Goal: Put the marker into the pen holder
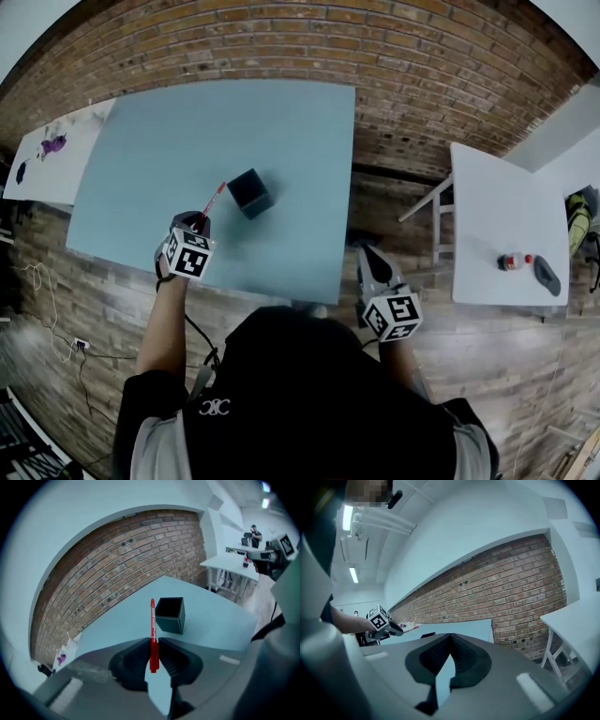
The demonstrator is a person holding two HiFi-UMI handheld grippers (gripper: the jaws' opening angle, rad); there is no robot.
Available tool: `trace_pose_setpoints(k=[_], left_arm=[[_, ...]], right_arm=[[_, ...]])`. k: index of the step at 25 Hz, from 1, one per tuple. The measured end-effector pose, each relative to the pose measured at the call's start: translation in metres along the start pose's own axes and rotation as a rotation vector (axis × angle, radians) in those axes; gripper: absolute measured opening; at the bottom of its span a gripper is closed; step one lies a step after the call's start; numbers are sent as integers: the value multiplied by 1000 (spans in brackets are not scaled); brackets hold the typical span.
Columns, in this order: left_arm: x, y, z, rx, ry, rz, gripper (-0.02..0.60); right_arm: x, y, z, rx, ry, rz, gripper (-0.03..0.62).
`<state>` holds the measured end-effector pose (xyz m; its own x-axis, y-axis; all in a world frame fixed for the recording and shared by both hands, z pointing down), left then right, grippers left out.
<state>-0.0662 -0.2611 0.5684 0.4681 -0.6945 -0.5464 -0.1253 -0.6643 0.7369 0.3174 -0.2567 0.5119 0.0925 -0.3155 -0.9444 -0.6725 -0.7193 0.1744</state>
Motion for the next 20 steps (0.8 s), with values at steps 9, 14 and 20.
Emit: trace_pose_setpoints(k=[9, 14, 20], left_arm=[[32, 12, 17, 46, 553, 197, 60], [51, 32, 19, 23, 805, 333, 60], [67, 61, 10, -9, 1069, 449, 60]], right_arm=[[-13, -21, 8, -9, -14, -10, 6], [-35, -33, 5, -44, 31, -4, 6], [-57, -54, -9, -117, 60, 20, 6]])
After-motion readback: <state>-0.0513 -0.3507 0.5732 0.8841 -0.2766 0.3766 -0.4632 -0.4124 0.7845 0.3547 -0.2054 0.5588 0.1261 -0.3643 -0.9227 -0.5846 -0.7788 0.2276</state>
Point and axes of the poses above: the fingertips, and each gripper's own axes: y forward along the fingers, z to its left, x out of its top, the point moved 1 cm from there along -y, backward along the fingers, and after that the axes turned 2 degrees about x, right-handed, at the moved point
